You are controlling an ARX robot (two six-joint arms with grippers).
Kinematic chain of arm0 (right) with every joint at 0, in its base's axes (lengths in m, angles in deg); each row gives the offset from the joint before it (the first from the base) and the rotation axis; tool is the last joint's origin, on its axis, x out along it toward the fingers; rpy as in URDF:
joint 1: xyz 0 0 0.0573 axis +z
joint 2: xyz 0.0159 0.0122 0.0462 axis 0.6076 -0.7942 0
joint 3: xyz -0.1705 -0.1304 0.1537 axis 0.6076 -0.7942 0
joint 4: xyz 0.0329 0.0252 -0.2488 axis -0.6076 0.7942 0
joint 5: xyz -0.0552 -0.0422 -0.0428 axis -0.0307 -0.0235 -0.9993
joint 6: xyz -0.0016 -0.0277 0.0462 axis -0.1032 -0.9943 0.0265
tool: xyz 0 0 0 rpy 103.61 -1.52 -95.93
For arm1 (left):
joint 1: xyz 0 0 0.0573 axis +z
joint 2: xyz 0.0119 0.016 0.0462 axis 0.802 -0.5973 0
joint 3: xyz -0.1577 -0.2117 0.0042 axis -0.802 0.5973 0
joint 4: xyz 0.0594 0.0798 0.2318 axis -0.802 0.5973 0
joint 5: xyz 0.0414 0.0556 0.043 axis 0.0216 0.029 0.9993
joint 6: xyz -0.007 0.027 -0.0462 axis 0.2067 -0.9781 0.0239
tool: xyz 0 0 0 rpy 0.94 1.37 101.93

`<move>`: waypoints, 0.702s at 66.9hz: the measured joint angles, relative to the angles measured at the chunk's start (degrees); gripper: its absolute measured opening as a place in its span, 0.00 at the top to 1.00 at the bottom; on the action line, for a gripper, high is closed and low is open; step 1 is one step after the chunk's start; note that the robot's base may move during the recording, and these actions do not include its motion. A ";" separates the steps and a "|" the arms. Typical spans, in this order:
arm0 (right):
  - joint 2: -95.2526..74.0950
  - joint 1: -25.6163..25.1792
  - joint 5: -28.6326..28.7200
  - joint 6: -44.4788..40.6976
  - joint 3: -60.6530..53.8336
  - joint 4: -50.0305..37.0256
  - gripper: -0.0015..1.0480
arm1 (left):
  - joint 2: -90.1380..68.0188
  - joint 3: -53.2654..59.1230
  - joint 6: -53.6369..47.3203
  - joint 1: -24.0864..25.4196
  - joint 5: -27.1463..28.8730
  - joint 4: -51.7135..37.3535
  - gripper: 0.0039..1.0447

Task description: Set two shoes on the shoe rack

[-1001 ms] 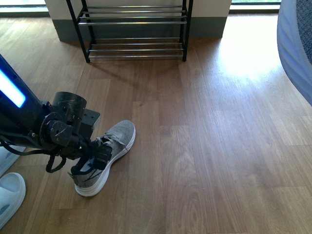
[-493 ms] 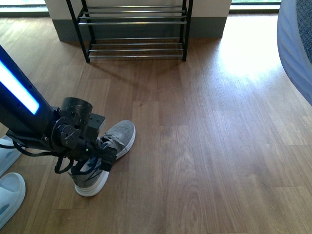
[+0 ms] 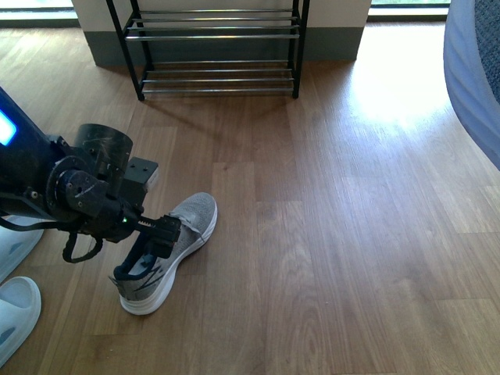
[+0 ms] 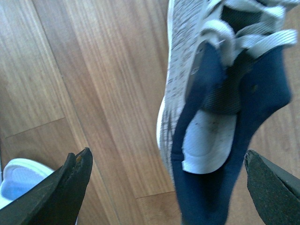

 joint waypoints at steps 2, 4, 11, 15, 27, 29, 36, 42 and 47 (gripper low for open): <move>0.00 0.00 0.00 0.02 0.00 0.00 0.99 | -0.26 -0.04 -0.83 0.39 1.07 0.00 0.09; 0.00 0.00 0.00 0.02 0.00 0.00 0.99 | -0.70 -0.22 -1.46 0.81 2.38 0.00 0.09; 0.00 0.00 -0.02 0.00 0.00 0.00 0.99 | -3.48 -1.92 -3.39 2.19 3.67 0.07 0.09; 0.00 0.00 0.00 0.02 0.00 0.00 0.99 | -5.25 -3.26 -3.45 2.73 2.73 0.04 0.09; 0.00 0.00 -0.02 0.02 0.00 0.00 0.99 | -10.03 -8.63 -3.23 2.78 -0.09 0.22 0.09; 0.00 0.00 -0.02 0.00 0.00 0.00 0.99 | -10.71 -9.51 -3.06 2.69 -0.31 0.63 0.09; 0.00 0.00 0.00 0.02 0.00 0.00 0.99 | -13.09 -12.61 -2.51 2.01 -0.26 2.16 0.09; 0.00 0.00 -0.02 0.00 0.00 0.00 0.99 | -14.25 -14.27 -2.29 1.68 0.11 3.02 0.17; 0.00 0.00 -0.02 0.00 0.00 0.00 0.99 | -14.86 -14.73 -2.05 1.49 0.00 3.04 0.27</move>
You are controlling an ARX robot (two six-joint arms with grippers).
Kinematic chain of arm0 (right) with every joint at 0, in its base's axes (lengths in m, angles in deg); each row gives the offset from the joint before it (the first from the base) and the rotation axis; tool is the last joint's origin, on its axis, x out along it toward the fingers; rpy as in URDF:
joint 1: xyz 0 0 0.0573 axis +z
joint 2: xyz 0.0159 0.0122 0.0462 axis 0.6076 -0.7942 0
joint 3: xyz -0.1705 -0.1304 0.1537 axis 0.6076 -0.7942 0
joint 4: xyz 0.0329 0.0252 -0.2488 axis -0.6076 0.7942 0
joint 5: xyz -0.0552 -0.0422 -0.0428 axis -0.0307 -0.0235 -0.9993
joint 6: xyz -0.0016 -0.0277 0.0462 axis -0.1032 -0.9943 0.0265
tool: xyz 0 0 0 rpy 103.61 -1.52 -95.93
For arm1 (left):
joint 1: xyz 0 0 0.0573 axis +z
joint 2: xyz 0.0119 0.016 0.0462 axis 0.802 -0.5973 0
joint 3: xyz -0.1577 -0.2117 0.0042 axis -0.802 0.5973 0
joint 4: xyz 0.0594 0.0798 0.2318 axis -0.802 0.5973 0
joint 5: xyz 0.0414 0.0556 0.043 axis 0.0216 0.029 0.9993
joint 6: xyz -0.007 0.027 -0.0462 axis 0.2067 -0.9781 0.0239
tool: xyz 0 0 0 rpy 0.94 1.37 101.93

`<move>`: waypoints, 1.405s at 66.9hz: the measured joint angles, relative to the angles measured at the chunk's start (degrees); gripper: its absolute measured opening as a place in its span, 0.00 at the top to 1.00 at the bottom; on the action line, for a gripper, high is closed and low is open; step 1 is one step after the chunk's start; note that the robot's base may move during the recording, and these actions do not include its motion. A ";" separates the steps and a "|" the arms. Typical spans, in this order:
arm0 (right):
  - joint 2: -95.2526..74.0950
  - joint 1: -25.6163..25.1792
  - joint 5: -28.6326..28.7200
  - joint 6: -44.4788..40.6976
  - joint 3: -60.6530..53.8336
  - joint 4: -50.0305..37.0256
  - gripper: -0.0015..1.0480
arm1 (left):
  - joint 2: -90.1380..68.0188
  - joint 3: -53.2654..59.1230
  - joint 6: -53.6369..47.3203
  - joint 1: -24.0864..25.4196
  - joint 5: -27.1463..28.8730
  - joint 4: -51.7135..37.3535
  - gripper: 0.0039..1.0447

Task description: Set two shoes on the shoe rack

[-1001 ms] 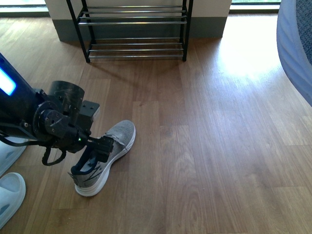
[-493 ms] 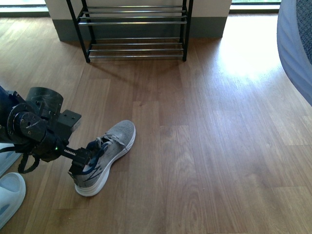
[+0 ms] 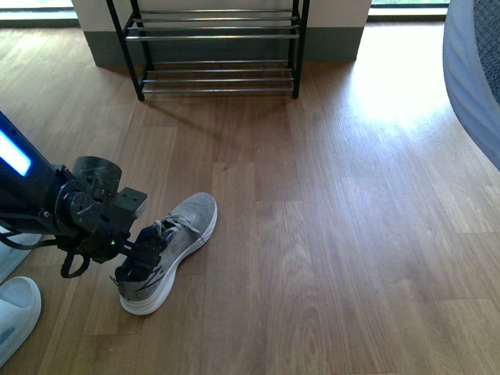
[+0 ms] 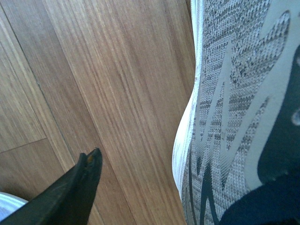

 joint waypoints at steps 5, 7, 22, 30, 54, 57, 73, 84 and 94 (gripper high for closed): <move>0.00 0.00 0.02 0.02 0.00 0.00 0.99 | -0.35 -0.04 0.59 -0.15 -0.33 -0.02 0.39; 0.00 0.00 0.02 0.02 0.00 0.00 0.99 | -0.44 -0.04 0.72 -0.17 -0.44 -0.02 0.42; 0.00 0.00 0.02 0.00 0.00 0.00 0.99 | -0.83 0.37 2.16 -0.55 -0.83 -0.96 0.75; 0.00 0.00 0.02 0.00 0.00 0.00 0.99 | -0.83 1.18 3.78 -0.57 -0.81 -2.51 0.94; 0.00 0.00 0.02 0.02 0.00 0.00 0.99 | 9.14 13.57 13.53 -0.70 4.33 -14.03 0.99; 0.00 0.00 0.00 0.02 0.00 0.00 0.99 | 13.99 17.09 14.64 -0.72 6.01 -15.96 0.99; 0.00 0.00 0.02 0.02 0.00 0.00 0.99 | 41.05 34.53 20.31 -1.51 13.81 -21.88 0.99; 0.00 0.00 0.02 0.02 0.00 0.00 0.99 | 59.54 45.97 22.53 -2.62 19.26 -20.20 0.99; 0.00 0.00 0.00 0.00 0.00 0.00 0.99 | 76.59 53.37 22.60 -5.35 24.68 -13.46 0.99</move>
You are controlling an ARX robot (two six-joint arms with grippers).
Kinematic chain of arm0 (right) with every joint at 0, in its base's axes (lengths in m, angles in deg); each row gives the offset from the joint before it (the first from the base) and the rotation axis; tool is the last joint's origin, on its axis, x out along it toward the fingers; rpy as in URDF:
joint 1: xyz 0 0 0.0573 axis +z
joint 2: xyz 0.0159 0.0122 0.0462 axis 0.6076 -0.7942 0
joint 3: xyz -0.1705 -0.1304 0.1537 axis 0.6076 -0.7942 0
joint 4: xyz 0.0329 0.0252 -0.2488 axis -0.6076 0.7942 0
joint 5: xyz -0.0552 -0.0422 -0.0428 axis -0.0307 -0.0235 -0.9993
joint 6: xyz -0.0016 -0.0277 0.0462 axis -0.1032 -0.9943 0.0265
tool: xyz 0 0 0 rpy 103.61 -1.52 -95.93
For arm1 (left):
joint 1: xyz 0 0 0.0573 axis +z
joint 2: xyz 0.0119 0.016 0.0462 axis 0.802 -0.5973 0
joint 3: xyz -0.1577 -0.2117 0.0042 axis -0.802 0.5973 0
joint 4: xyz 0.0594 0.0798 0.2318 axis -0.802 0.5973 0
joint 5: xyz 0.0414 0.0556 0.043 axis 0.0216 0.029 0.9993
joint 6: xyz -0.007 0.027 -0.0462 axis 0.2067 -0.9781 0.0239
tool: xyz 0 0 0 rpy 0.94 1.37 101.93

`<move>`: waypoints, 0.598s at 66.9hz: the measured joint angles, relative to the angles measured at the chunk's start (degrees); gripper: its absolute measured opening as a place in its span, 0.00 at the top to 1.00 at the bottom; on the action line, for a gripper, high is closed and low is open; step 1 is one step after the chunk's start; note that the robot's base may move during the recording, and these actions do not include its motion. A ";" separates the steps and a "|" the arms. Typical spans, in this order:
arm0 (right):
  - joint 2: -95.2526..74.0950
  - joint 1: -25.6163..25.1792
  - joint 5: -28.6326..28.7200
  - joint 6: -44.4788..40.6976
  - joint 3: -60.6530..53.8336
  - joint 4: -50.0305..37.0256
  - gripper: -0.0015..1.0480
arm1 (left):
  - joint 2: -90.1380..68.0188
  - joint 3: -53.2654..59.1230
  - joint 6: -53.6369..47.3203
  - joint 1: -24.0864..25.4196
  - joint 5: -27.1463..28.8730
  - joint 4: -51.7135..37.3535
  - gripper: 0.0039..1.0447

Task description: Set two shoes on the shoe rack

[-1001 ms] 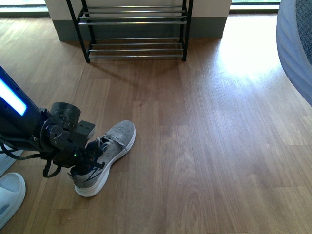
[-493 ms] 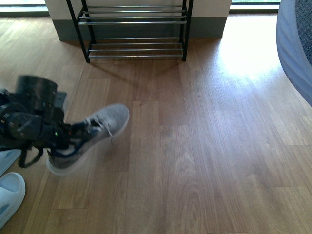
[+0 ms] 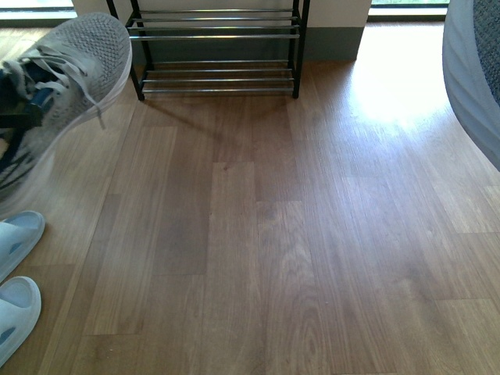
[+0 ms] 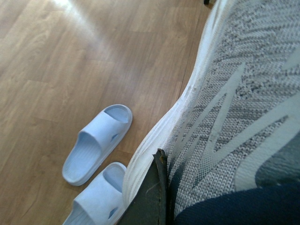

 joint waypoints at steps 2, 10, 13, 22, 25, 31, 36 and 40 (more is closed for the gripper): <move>0.00 0.00 0.00 0.02 0.00 0.00 0.99 | 3.37 1.09 -0.17 -0.70 1.33 1.57 0.99; 0.00 0.00 0.02 0.00 0.00 0.00 0.99 | 10.73 2.34 -0.37 -1.55 2.84 2.95 0.99; 0.00 0.00 0.02 0.00 0.00 0.00 0.99 | 11.08 2.29 -0.35 -1.55 2.93 2.95 0.99; 0.00 0.00 0.02 0.02 0.00 0.00 0.99 | 10.88 2.34 -0.33 -1.53 3.23 2.97 0.99; 0.00 0.00 0.00 0.02 0.00 0.00 0.99 | 10.88 2.34 -0.35 -1.53 3.21 2.97 0.99; 0.02 0.00 0.02 0.02 -0.02 0.00 0.99 | 10.88 2.43 -0.52 -1.60 2.86 3.04 0.99; 0.02 0.00 0.04 0.00 -0.02 0.00 0.99 | 10.88 2.43 -0.57 -1.62 2.91 3.04 0.99; 0.02 0.00 0.00 0.00 -0.02 0.00 0.99 | 10.88 2.43 -0.55 -1.60 3.06 3.04 0.99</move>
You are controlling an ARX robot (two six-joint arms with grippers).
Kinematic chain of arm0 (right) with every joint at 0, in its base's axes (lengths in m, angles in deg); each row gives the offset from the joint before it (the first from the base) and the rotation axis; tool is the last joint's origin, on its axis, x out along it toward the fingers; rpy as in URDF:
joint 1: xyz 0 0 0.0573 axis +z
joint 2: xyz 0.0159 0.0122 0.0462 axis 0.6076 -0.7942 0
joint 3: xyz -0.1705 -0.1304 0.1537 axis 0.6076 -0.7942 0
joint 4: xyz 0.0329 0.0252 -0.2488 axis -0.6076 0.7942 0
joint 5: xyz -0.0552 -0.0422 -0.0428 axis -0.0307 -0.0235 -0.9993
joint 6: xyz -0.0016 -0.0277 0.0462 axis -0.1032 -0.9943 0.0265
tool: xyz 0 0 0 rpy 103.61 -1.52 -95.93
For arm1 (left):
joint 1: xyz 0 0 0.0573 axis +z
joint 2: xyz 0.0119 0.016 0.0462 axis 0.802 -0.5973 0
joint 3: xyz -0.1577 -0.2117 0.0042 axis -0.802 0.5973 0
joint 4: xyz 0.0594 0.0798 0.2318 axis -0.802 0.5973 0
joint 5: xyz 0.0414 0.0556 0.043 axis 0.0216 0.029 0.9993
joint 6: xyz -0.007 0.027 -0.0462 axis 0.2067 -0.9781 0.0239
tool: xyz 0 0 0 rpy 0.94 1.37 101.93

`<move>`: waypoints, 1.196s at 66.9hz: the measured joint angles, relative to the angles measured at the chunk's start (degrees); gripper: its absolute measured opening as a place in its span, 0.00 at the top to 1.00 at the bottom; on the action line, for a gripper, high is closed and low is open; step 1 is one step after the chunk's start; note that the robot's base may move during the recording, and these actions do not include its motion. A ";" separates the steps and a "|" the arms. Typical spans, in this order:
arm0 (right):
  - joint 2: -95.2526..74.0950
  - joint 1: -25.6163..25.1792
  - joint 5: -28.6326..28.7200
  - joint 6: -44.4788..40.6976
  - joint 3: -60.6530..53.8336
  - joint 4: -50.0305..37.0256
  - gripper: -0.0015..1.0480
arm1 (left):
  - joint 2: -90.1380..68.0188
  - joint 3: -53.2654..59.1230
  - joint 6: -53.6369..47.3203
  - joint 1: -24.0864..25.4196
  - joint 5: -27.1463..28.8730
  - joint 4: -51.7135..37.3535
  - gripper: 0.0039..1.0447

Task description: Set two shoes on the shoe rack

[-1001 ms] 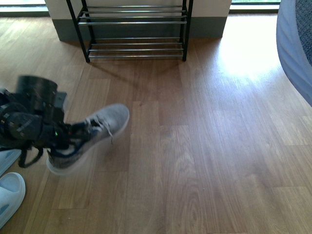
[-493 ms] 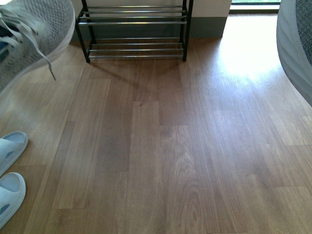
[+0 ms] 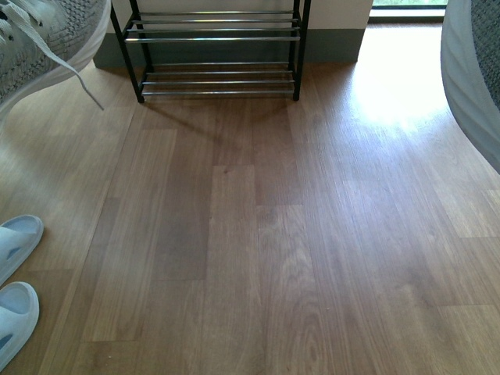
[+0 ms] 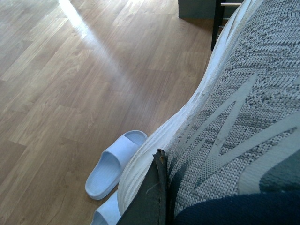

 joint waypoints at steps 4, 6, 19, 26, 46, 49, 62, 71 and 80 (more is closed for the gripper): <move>0.00 0.00 0.02 0.00 0.00 0.00 0.99 | 0.00 0.00 0.00 0.00 0.04 0.00 0.99; 0.00 0.00 0.02 0.00 0.00 0.00 0.99 | 0.00 0.00 0.00 0.00 0.02 0.00 0.99; 0.00 0.00 0.02 0.00 0.00 0.00 0.99 | 0.00 0.00 -0.02 0.00 -0.11 0.00 0.99; 0.00 0.00 0.02 0.00 0.00 0.00 0.99 | 0.00 0.00 -0.02 0.00 0.02 0.00 0.99; -0.02 0.00 -0.22 0.00 0.00 0.00 0.99 | 0.00 0.00 -0.02 -0.02 -0.22 0.00 0.99; 0.02 0.00 -0.02 0.02 0.00 0.00 0.99 | -0.04 0.00 0.00 0.00 -0.20 0.00 0.99; 0.02 0.00 0.00 0.00 -0.02 0.00 0.99 | -0.11 0.00 0.00 0.00 -0.20 0.00 0.99; 0.02 0.00 0.04 0.00 -0.02 0.00 0.99 | -0.11 0.00 -0.02 0.00 -0.04 0.00 0.99; 0.02 -0.07 -0.52 0.00 -0.02 0.00 0.99 | -0.11 0.02 0.00 -0.24 -0.46 0.00 0.99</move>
